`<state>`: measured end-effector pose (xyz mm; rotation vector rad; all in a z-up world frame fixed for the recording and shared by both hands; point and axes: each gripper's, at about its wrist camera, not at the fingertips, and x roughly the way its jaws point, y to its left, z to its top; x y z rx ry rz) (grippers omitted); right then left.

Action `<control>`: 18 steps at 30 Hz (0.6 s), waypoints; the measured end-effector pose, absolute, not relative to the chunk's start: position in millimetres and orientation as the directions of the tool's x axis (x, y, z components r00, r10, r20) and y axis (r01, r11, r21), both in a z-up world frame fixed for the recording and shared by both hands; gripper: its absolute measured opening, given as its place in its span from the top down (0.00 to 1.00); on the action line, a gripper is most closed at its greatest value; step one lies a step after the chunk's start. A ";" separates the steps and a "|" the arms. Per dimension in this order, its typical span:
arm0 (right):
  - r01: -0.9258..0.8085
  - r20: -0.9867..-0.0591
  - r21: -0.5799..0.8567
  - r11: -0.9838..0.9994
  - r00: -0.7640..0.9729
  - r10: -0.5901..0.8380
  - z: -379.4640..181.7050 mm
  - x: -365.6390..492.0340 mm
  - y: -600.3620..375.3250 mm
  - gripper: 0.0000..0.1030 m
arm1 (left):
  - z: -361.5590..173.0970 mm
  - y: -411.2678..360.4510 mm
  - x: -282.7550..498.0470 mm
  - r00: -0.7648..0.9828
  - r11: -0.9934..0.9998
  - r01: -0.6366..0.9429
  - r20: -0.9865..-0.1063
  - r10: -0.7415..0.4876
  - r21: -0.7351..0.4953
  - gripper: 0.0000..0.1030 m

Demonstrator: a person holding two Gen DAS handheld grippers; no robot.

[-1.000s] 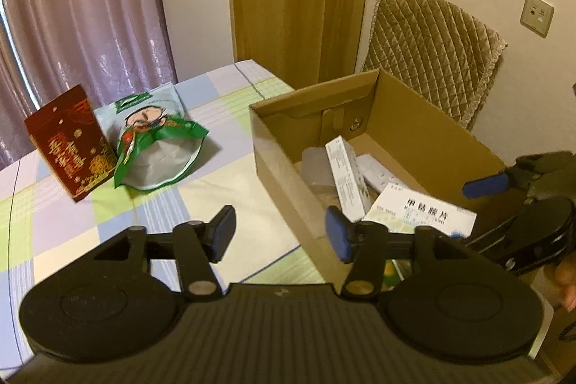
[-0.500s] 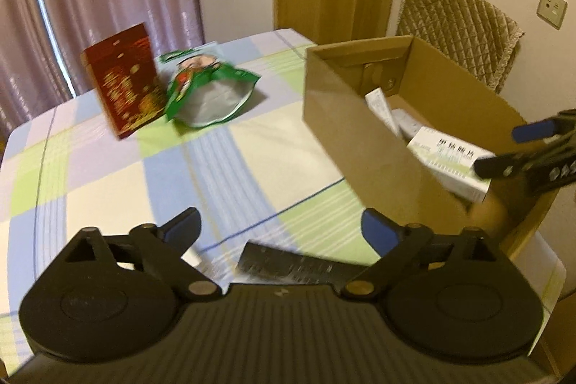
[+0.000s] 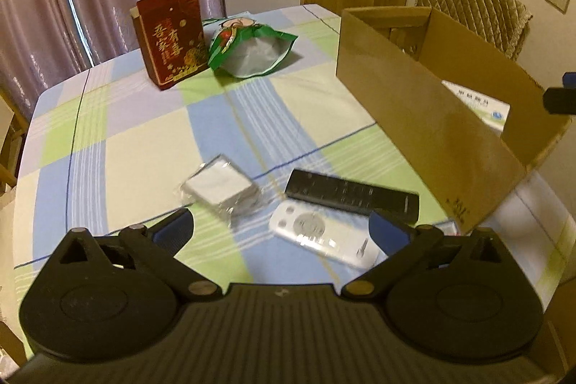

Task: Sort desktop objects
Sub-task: 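Move both open tools back over the remaining table objects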

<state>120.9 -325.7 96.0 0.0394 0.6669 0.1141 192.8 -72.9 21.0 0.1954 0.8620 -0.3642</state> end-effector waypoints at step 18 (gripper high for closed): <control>-0.070 -0.728 0.076 0.995 0.678 0.103 44.4 74.5 -277.7 0.00 | 6.0 -39.8 164.1 0.555 0.908 0.418 -0.789 -0.265 -0.011 0.01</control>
